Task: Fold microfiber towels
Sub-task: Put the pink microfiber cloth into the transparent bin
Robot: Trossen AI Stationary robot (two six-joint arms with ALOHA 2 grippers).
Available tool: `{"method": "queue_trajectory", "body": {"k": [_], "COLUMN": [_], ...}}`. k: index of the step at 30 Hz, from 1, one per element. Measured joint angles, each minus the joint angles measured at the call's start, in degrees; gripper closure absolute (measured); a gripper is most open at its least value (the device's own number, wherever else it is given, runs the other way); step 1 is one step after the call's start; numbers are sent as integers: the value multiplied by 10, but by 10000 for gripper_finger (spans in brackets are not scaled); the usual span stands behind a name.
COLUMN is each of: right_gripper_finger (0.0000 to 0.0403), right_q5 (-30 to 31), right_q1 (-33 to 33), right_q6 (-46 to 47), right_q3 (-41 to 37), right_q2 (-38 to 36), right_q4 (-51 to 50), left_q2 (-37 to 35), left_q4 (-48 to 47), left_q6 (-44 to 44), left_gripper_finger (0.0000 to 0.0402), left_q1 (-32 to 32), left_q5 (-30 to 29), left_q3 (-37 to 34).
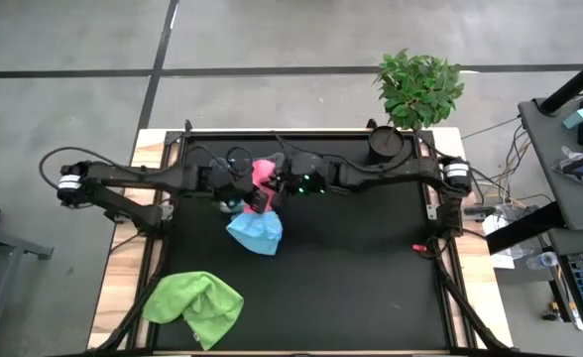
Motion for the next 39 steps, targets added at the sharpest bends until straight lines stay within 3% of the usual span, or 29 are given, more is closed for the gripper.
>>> {"method": "queue_trajectory", "body": {"k": [11,19,28,39], "right_gripper_finger": [390,390,390,390], "right_q5": [-29,-42,-48,-43], "right_q1": [-43,-61,-63,-53], "right_q6": [-18,-14,-15,-17], "right_q3": [100,117,118,117], "right_q2": [90,131,142,142], "right_q4": [-9,-11,-20,-45], "left_q2": [-36,-19,8,20], "left_q4": [-70,-82,-75,-70], "left_q6": [68,99,47,24], "left_gripper_finger": [398,398,398,398], "left_q1": [86,130,135,134], "left_q5": [-3,-4,16,28], "left_q3": [-13,-20,-65,-72]}}
